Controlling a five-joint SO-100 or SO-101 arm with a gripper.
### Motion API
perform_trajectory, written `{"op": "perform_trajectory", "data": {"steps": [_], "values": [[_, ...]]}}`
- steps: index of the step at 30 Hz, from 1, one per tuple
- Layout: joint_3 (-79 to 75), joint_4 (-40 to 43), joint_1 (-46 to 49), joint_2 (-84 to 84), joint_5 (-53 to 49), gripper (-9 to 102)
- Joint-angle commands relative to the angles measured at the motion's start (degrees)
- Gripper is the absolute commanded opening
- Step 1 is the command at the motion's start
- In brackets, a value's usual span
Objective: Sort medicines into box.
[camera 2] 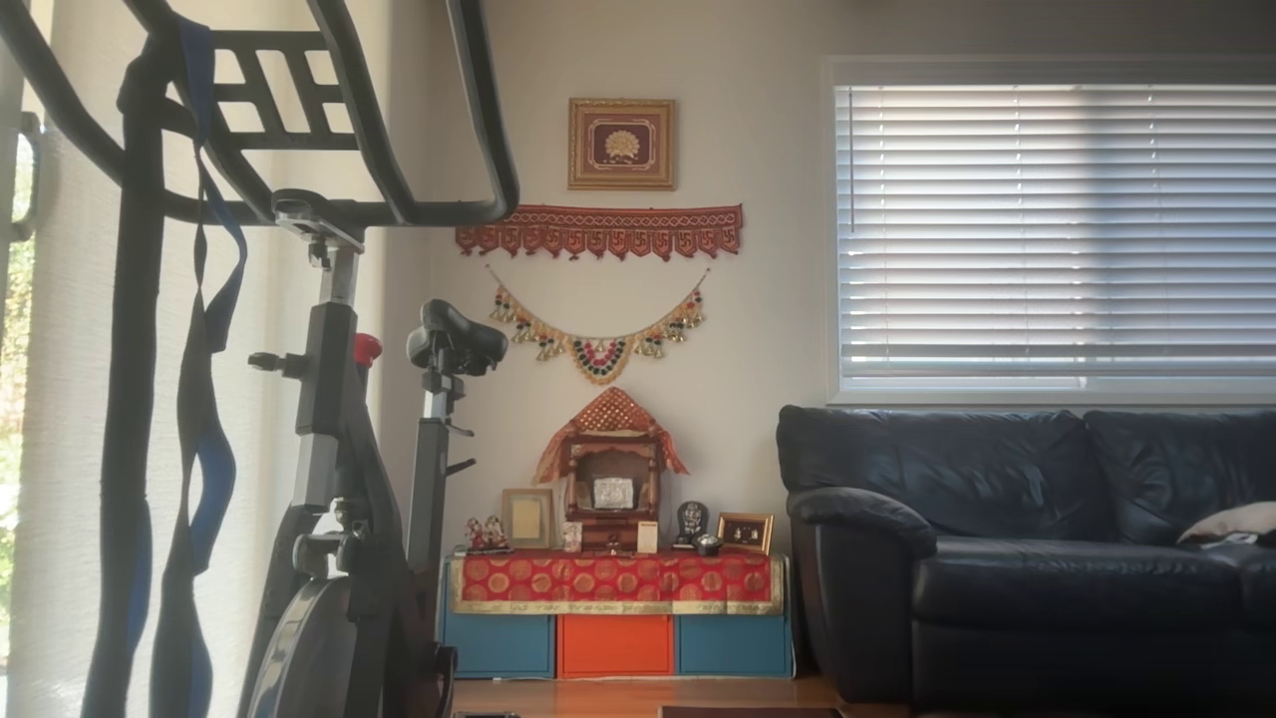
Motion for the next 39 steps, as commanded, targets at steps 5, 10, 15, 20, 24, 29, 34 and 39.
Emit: {"op": "perform_trajectory", "data": {"steps": [5, 10, 15, 20, 24, 29, 34, 39], "values": [[11.51, 1.93, 3.08, 18.72, -4.22, 1], [24.26, -4.13, 3.43, 28.12, -3.08, 1], [30.23, -5.89, -3.43, 33.4, 5.01, 1], [37.0, -15.64, -10.37, 38.23, 13.1, 1], [40.87, -22.15, -15.21, 40.78, 17.75, 1], [46.76, -31.64, -18.81, 43.68, 21.97, 1], [48.52, -39.29, -20.3, 43.07, 25.58, 1], [49.66, -45.18, -21.71, 41.4, 28.39, 1]]}}
